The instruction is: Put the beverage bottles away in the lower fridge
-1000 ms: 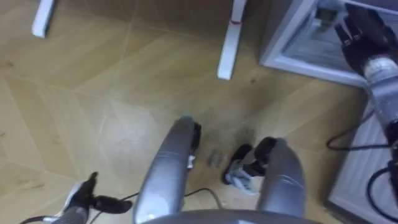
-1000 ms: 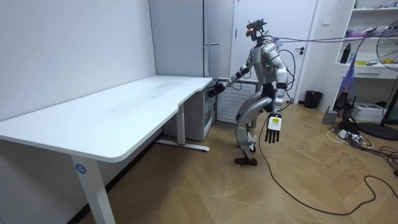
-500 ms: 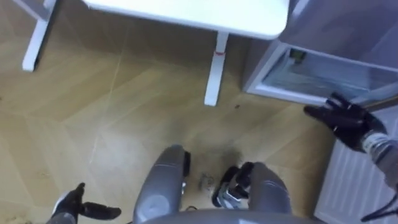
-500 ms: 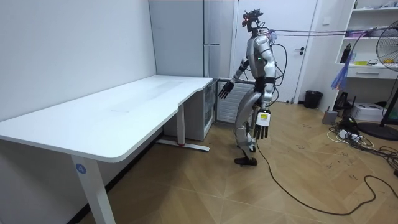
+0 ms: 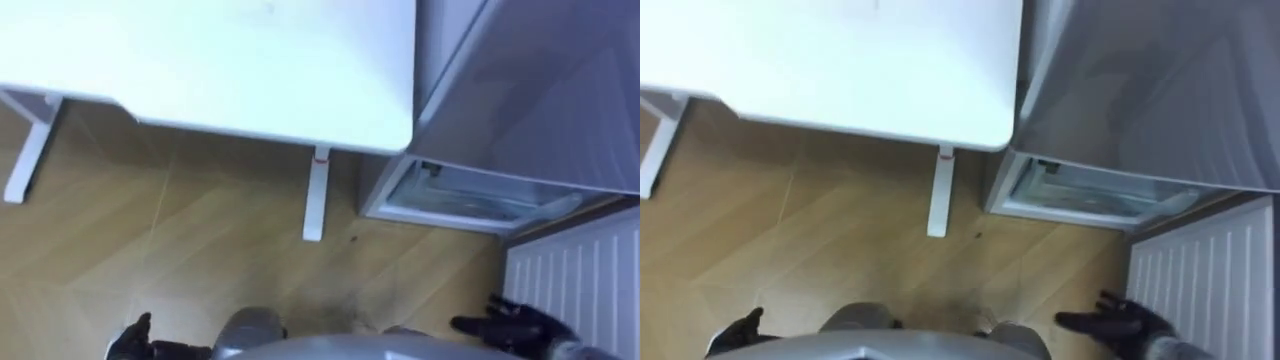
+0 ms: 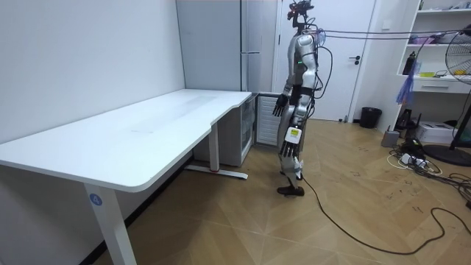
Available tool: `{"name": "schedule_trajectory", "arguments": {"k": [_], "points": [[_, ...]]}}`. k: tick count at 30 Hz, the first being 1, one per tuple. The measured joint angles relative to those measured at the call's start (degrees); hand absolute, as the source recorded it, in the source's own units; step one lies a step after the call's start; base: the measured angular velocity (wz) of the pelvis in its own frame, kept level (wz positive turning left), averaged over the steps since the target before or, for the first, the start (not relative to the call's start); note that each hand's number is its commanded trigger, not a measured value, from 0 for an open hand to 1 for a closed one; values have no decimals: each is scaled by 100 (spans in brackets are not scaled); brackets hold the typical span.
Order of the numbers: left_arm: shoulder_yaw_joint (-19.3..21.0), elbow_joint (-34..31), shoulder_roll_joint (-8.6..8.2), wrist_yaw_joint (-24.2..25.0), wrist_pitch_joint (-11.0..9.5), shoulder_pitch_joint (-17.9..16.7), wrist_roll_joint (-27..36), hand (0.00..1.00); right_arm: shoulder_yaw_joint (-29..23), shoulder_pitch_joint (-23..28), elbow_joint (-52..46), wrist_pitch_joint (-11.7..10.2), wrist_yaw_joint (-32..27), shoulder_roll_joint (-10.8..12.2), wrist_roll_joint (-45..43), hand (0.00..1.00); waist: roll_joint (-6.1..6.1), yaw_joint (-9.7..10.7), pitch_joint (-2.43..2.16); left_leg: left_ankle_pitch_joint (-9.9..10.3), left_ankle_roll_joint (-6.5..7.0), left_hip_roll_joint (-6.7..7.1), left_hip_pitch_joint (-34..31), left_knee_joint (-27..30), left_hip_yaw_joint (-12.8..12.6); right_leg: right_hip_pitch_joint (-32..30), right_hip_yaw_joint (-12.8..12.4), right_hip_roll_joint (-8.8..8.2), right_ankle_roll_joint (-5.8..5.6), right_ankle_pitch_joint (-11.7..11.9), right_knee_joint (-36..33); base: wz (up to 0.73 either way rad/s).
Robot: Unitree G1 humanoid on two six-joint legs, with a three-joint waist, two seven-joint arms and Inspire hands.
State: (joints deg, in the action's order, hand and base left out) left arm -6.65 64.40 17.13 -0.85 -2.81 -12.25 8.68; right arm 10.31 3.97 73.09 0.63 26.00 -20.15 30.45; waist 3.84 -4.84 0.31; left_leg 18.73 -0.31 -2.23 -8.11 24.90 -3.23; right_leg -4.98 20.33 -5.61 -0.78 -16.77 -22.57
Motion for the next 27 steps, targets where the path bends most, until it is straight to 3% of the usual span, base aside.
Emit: {"name": "schedule_trajectory", "arguments": {"k": [4, 7, 12, 21, 27], "points": [[150, 43, -190, -27, 17, 7, -213, 0, -34, 118, 55, -41, -177, 390, -148, 0, -31, 13, 4, -5, -3, -31, 253, -159, -71, 245, -141, 123, -38, 120, 299, -12], [209, 46, -337, -33, 55, 1, -212, 0, -35, 163, 56, -78, -318, 509, -126, 0, -61, 14, 6, -8, -1, -45, 388, -297, -119, 400, -195, 179, -58, 218, 538, -11], [469, -21, -406, -150, 98, -11, -220, 0, -94, 188, 71, -89, -536, 599, -131, 0, -78, 161, 9, -64, 29, 16, 681, -559, -88, 750, -218, 189, -127, 298, 843, 7], [939, 7, -595, -249, 170, -6, -221, 0, -738, 287, 304, -51, -858, 926, 14, 0, -117, 296, 14, -140, 44, 82, 1017, -854, 28, 1062, -498, 249, -158, 412, 1218, 1], [1103, -13, -759, -245, 215, 25, -219, 0, -706, 282, 322, -27, -880, 928, 59, 0, -197, 280, 25, -187, 38, 91, 1223, -1019, 5, 1180, -694, 273, -160, 439, 1301, -6]]}}
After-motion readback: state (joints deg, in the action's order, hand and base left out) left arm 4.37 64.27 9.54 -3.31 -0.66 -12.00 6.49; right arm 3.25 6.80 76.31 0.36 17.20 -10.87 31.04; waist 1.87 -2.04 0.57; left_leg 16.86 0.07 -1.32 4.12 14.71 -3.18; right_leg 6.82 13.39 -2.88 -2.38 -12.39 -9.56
